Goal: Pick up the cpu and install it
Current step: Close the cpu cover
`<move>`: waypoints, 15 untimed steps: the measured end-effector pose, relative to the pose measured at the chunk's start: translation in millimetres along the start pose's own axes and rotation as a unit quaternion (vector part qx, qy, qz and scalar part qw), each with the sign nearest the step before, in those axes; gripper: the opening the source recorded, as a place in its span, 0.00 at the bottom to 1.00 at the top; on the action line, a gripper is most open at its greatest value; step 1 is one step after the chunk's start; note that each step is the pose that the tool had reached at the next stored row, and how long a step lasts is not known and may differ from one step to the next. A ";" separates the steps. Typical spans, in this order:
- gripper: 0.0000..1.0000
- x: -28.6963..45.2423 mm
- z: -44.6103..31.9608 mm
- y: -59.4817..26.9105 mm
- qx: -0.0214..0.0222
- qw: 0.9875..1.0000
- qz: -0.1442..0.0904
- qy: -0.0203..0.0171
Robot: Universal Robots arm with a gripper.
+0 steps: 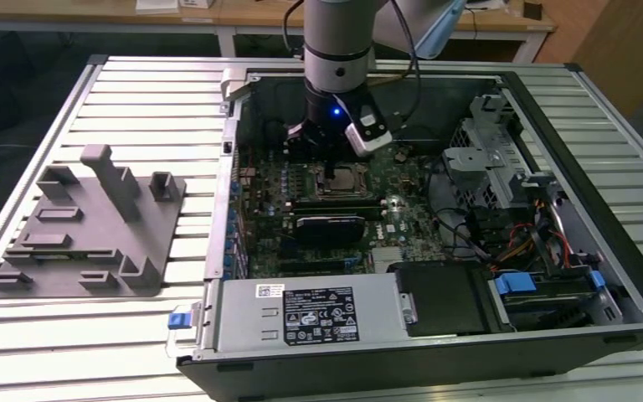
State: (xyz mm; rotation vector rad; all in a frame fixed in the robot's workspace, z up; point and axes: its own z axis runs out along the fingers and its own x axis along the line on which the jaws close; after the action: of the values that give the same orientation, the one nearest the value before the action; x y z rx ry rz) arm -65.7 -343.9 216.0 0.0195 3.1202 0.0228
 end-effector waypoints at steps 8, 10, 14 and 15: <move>0.11 1.1 2.2 0.0 0.000 1.000 0.000 0.000; 0.11 2.8 3.2 0.1 0.000 1.000 0.000 0.000; 0.11 5.9 5.7 0.7 0.000 1.000 0.000 0.000; 0.11 5.9 6.5 0.7 0.000 1.000 0.000 0.000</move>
State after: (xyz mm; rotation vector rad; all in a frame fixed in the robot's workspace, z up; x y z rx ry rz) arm -71.5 -343.0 209.3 0.0194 3.1202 0.0230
